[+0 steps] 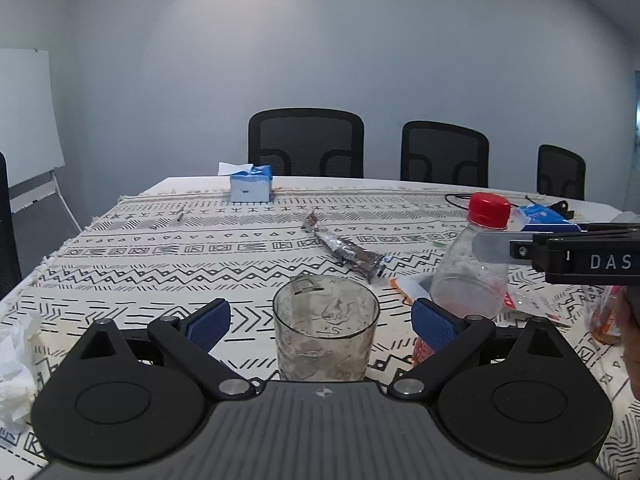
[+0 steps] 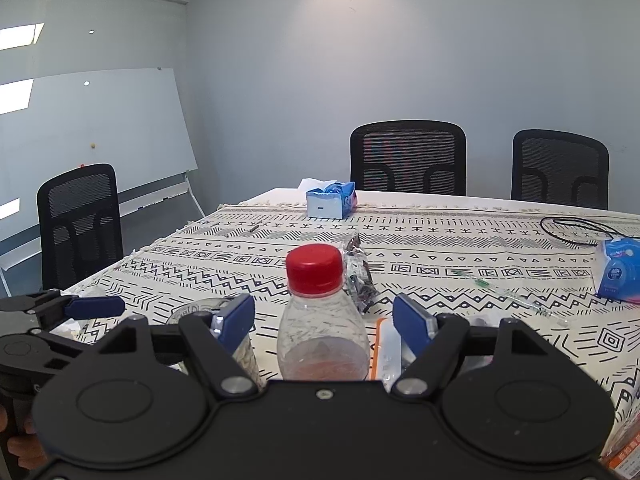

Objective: Unscrew bottle cap and pour
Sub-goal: 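Move the left tool toward the red-capped bottle while the right tool hovers over it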

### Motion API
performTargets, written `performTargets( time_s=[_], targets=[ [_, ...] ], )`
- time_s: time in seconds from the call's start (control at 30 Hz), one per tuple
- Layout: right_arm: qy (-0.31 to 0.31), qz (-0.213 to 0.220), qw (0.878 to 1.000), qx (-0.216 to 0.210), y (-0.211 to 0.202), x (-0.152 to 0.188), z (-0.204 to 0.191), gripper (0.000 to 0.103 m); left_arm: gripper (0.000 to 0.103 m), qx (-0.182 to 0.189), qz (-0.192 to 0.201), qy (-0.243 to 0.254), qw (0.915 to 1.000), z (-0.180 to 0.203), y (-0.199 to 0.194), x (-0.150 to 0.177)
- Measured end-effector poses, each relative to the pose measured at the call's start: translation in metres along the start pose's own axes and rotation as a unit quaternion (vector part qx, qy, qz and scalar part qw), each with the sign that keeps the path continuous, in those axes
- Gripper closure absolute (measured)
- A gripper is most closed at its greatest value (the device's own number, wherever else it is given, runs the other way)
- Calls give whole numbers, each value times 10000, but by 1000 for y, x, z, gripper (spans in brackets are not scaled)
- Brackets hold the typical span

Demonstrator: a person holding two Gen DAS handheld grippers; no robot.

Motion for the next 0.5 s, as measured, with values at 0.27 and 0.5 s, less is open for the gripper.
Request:
performTargets(
  time_s=[0.27,0.5],
  targets=[
    [42,85,9999,-59,-1,-4,0,29,5,174,46,-74,9998,19,-4,-2],
    [-46,114,9999,-73,-6,-4,-4,29,5,326,86,-138,9993,36,-7,-3]
  ],
)
Point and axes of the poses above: each gripper's, at about its wrist camera, not at the fingertips, and y roughly the way its jaws point, z to its right, x to its underside, the point moved 9 cm from there along y, roughly the way its jaws point, and after that the axes turned 3 degrees about x, right-handed, at the moved point
